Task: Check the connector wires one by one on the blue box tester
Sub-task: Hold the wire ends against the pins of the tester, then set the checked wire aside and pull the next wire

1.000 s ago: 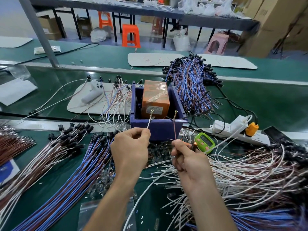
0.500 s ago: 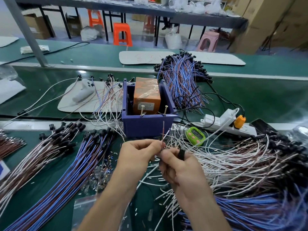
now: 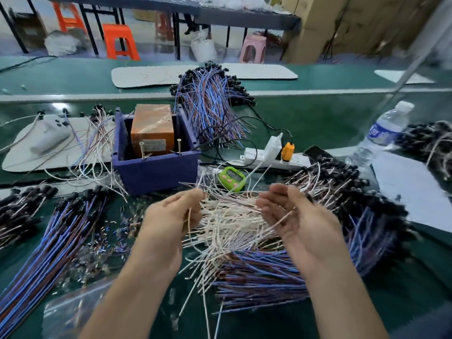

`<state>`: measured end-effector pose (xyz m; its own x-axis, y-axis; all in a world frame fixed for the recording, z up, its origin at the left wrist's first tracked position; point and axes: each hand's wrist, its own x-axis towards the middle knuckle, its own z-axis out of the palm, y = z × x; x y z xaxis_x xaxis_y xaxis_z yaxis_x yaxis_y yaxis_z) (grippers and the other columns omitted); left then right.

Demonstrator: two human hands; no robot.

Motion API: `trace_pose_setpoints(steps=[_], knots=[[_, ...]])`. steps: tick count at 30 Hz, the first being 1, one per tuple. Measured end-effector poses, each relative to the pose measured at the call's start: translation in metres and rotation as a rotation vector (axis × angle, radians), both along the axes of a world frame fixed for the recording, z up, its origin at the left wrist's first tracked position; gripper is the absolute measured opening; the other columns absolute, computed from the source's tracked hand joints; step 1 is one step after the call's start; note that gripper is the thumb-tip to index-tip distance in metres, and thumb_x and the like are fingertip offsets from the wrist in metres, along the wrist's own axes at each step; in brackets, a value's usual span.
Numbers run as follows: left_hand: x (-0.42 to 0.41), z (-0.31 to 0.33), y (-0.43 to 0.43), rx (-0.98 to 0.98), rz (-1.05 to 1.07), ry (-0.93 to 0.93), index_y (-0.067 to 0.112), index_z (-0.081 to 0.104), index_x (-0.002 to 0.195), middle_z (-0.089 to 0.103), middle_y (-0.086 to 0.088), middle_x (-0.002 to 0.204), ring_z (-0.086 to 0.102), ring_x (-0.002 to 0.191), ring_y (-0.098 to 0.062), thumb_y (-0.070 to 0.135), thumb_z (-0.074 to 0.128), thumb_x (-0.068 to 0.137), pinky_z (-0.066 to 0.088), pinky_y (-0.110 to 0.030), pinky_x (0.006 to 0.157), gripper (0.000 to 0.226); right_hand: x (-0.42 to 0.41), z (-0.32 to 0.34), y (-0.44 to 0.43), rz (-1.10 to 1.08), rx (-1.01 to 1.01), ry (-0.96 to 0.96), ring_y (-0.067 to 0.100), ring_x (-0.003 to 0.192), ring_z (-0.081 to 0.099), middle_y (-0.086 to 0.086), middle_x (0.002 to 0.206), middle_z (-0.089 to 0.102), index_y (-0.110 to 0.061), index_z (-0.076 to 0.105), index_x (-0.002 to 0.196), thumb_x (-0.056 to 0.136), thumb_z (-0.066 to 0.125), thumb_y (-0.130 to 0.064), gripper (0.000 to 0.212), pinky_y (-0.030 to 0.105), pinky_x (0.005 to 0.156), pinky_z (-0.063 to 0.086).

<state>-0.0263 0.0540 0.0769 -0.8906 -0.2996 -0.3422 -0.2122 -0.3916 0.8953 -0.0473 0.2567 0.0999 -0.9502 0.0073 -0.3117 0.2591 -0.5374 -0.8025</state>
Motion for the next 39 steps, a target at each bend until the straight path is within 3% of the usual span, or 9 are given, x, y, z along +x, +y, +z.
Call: trace_pose_setpoints(steps=[7,11,13,16,20,24,29,36,39], knots=[[-0.010,-0.016,0.005,-0.012,0.123,-0.066,0.022,0.084,0.073,0.079,0.002,0.080,0.067,0.074,-0.011,0.018,0.075,0.089,0.050,-0.028,0.079,0.019,-0.056,0.008,0.083,-0.205,0.326,0.049,0.036,0.077,0.076,0.023,0.084,0.075,0.001,0.064,0.093,0.107,0.049,-0.017,0.027,0.040,0.065,0.064],[-0.010,-0.030,-0.004,-0.301,0.109,-0.175,0.019,0.082,0.075,0.076,0.008,0.067,0.068,0.079,-0.021,0.020,0.084,0.081,0.048,-0.033,0.079,0.006,-0.086,0.002,0.108,-0.134,1.114,0.114,0.028,0.067,0.070,0.012,0.072,0.074,-0.013,0.070,0.075,0.100,0.056,-0.029,0.033,0.039,0.064,0.057],[-0.007,-0.036,-0.005,-0.585,0.032,-0.252,0.033,0.080,0.068,0.070,0.014,0.056,0.066,0.069,-0.021,0.031,0.086,0.077,0.050,-0.032,0.069,0.011,-0.094,0.000,0.116,-0.072,1.586,0.098,0.031,0.067,0.063,0.008,0.068,0.068,-0.011,0.064,0.068,0.094,0.057,-0.048,0.046,0.039,0.065,0.050],[-0.002,-0.029,-0.003,-0.944,-0.115,-0.315,0.061,0.069,0.068,0.069,0.019,0.058,0.067,0.067,-0.013,0.051,0.082,0.072,0.054,-0.030,0.064,0.017,-0.107,-0.005,0.118,-0.066,1.939,0.038,0.033,0.078,0.058,0.011,0.079,0.059,-0.010,0.052,0.075,0.093,0.058,-0.057,0.050,0.039,0.070,0.045],[-0.003,-0.025,0.004,-1.121,-0.240,-0.266,0.068,0.065,0.074,0.066,0.028,0.059,0.064,0.064,-0.003,0.059,0.079,0.071,0.046,-0.024,0.057,0.017,-0.119,-0.013,0.110,-0.143,1.991,0.087,0.039,0.095,0.067,0.018,0.099,0.072,-0.010,0.064,0.107,0.087,0.068,-0.058,0.052,0.042,0.077,0.051],[-0.004,-0.028,0.005,-1.040,-0.189,-0.240,0.055,0.074,0.090,0.066,0.033,0.068,0.066,0.069,-0.003,0.056,0.084,0.071,0.055,-0.031,0.065,0.021,-0.119,-0.017,0.104,-0.199,2.038,0.158,0.040,0.095,0.070,0.017,0.103,0.073,-0.022,0.042,0.145,0.086,0.068,-0.062,0.076,0.043,0.071,0.049],[-0.004,-0.033,0.003,-1.064,0.008,-0.205,0.051,0.055,0.136,0.067,0.019,0.068,0.063,0.072,-0.006,0.059,0.082,0.074,0.054,-0.036,0.069,0.068,-0.113,-0.025,0.103,-0.005,2.156,0.216,0.038,0.094,0.070,0.013,0.099,0.075,-0.023,0.063,0.125,0.094,0.057,-0.057,0.046,0.040,0.070,0.038],[-0.003,-0.023,0.012,-1.163,-0.016,0.040,0.045,0.074,0.112,0.060,0.014,0.064,0.058,0.064,-0.007,0.042,0.081,0.079,0.051,-0.036,0.070,0.034,-0.094,-0.032,0.082,-0.211,2.049,0.533,0.026,0.060,0.065,0.007,0.060,0.070,-0.018,0.077,0.105,0.092,0.070,-0.041,0.027,0.040,0.086,0.043],[-0.008,-0.022,0.021,-1.161,-0.173,0.135,0.041,0.079,0.102,0.061,0.028,0.085,0.057,0.087,-0.004,0.036,0.083,0.080,0.046,-0.032,0.083,0.023,-0.080,-0.037,0.058,-0.091,1.958,0.657,0.021,0.054,0.051,0.000,0.063,0.071,-0.023,0.079,0.100,0.092,0.070,-0.029,0.014,0.037,0.085,0.041]])
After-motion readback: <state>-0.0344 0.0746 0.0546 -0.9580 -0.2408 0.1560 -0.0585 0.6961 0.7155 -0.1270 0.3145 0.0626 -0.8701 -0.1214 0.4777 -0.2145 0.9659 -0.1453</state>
